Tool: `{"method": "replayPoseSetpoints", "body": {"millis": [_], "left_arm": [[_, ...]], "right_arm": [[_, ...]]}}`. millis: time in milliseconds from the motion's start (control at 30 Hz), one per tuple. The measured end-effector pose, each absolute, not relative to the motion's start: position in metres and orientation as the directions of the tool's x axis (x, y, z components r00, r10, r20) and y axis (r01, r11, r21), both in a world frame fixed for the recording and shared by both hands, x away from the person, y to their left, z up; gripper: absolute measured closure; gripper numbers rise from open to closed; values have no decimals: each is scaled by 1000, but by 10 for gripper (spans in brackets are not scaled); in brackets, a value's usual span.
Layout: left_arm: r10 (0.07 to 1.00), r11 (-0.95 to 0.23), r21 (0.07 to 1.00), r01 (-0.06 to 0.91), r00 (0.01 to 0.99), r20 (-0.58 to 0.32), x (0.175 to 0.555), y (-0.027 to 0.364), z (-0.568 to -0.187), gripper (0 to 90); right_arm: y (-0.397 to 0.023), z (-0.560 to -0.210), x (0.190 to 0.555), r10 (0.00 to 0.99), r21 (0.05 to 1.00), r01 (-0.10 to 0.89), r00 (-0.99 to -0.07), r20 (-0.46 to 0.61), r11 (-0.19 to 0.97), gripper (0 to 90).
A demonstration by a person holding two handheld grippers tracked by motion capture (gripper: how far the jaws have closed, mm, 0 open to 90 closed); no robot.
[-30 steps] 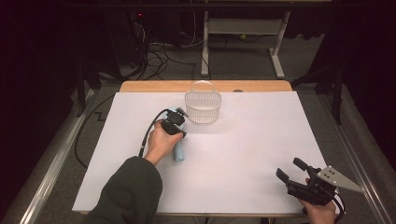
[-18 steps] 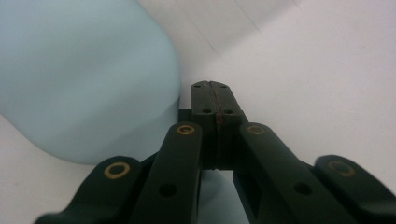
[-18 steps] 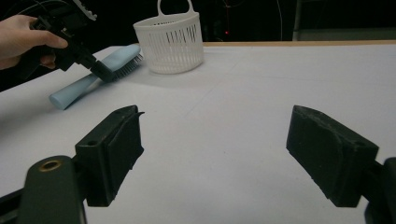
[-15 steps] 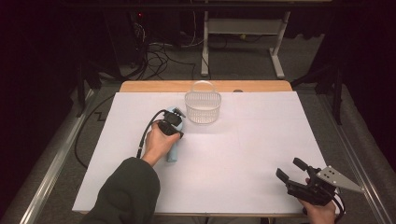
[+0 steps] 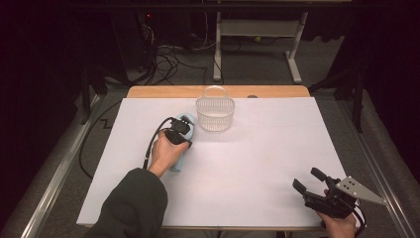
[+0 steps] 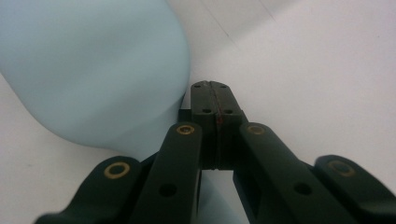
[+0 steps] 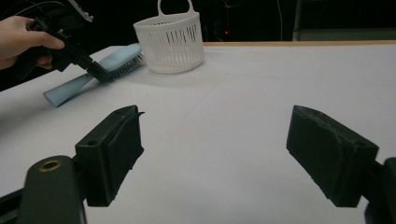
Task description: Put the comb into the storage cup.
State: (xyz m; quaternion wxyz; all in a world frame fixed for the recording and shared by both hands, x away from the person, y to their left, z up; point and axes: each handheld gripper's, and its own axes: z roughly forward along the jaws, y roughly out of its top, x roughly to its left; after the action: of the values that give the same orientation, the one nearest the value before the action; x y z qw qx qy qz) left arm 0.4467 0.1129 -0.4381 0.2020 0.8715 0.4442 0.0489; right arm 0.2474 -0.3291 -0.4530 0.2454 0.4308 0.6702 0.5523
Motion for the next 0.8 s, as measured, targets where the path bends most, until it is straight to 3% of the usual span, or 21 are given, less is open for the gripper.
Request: {"method": "replayPoseSetpoints", "body": {"millis": [800], "left_arm": [[804, -513, 392, 764, 587, -91, 443, 123, -441, 900]], "right_arm": [[-329, -453, 247, 850, 952, 305, -508, 142, 23, 187]]}}
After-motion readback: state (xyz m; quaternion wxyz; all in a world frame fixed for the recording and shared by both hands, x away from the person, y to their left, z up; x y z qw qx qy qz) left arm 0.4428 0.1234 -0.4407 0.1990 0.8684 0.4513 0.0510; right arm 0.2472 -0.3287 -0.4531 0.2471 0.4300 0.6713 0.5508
